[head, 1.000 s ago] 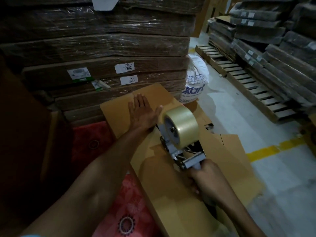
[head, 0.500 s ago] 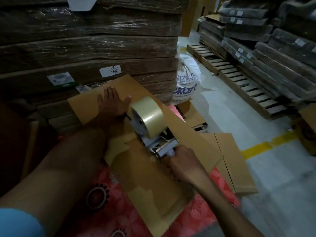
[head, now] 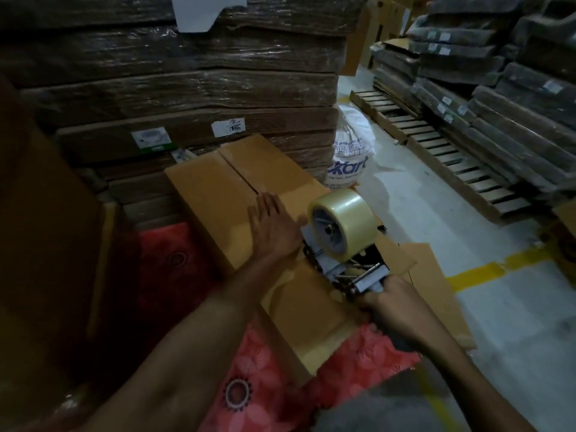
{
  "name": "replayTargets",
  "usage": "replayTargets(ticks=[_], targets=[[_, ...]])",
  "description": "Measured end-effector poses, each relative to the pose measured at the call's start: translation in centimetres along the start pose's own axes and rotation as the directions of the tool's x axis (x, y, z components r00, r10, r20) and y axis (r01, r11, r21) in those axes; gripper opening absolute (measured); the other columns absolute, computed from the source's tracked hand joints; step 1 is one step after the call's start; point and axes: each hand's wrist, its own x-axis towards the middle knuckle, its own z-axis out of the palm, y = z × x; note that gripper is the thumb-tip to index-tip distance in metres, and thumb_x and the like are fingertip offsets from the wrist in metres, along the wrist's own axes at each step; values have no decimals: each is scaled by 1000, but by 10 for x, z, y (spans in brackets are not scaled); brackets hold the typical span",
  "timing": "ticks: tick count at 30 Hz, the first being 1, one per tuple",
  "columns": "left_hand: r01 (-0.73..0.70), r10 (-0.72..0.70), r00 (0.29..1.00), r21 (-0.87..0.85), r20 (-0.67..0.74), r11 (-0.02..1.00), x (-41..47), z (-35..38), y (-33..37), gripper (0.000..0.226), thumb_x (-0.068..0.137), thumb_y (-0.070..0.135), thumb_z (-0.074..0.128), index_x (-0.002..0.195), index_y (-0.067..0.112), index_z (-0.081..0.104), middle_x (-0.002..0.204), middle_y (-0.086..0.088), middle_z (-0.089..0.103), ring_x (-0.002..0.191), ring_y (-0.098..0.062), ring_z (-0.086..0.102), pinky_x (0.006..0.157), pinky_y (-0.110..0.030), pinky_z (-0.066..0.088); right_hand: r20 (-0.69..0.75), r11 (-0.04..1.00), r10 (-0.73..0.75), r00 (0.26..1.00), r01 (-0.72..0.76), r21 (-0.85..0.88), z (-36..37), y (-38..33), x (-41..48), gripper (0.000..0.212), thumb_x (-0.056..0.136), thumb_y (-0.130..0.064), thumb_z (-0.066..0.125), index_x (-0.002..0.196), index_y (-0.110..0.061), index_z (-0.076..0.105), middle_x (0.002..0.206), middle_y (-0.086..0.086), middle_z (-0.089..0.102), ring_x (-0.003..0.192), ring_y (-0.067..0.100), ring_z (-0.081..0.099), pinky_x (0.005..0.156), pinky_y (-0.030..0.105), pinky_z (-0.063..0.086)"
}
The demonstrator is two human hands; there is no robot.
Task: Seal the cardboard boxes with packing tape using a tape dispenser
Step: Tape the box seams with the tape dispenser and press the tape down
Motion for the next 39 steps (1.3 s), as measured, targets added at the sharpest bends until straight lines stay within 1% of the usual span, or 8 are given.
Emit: replayTargets(ticks=[3, 7, 11, 14, 17, 26, 33, 39], targets=[[-32, 30, 999, 62, 25, 998, -22, 0, 1, 100, 94, 44, 54, 156, -2, -10, 166, -21, -8, 154, -34, -8, 122, -54, 0, -18, 1000, -20, 1000, 20, -5, 0, -7, -5, 22, 82, 4, 62, 62, 2, 53, 51, 15, 47, 37, 20, 42, 37, 25, 31], [-64, 57, 996, 125, 61, 990, -24, -5, -3, 99, 95, 49, 50, 157, 0, -9, 166, -18, -8, 154, -32, -7, 122, -55, 3, 11, 998, -55, 998, 56, -38, -5, -9, -4, 18, 82, -2, 64, 66, 2, 57, 58, 22, 50, 40, 19, 45, 38, 28, 34], [-48, 48, 999, 161, 0, 986, -24, 0, -2, 83, 99, 48, 36, 158, 2, 1, 167, -16, 1, 154, -30, 3, 120, -55, 12, 24, 980, -112, 993, 114, -164, -24, 4, -9, 23, 80, -16, 66, 61, -4, 60, 56, 8, 59, 50, 20, 53, 57, 43, 48], [-30, 32, 999, 117, -20, 993, -20, 5, -3, 85, 99, 63, 12, 159, 3, 3, 167, -14, 3, 154, -29, 4, 120, -56, 12, 89, 996, -12, 996, 20, -90, -43, 27, -34, 14, 84, -8, 63, 71, -9, 60, 53, 3, 59, 44, 17, 53, 44, 28, 45], [16, -16, 1000, 67, -3, 998, -18, 6, 1, 94, 94, 74, 1, 159, 7, -1, 168, -10, -1, 155, -24, -1, 121, -55, 6, 99, 1000, 26, 995, -26, 7, -59, 55, -69, 26, 81, 3, 61, 58, -10, 60, 50, 8, 57, 42, 19, 49, 40, 27, 36], [172, -173, 984, 25, 35, 985, -35, -13, 40, 89, 99, 67, 16, 159, 5, -6, 167, -12, -12, 154, -27, -10, 121, -58, -8, 69, 999, 16, 998, -19, 51, -61, 99, -89, 28, 81, -1, 65, 56, -11, 60, 48, 8, 61, 40, 19, 54, 44, 30, 40], [6, -7, 999, 24, 53, 1000, -92, 21, 100, 82, 103, 50, 29, 157, 1, -10, 165, -18, -15, 153, -31, -15, 123, -53, -4, 86, 995, 11, 996, -19, 98, -59, 106, -87, 18, 84, 1, 64, 68, -6, 62, 48, 4, 60, 38, 13, 52, 40, 23, 41], [7, -6, 1000, -16, 31, 1000, -91, 24, 99, 98, 97, 69, 31, 158, 3, -8, 166, -16, -12, 154, -28, -12, 123, -52, -4, 52, 994, -5, 999, 0, 109, -60, 120, -94, 19, 83, -1, 66, 66, -7, 64, 52, 7, 63, 43, 17, 56, 43, 27, 43]])
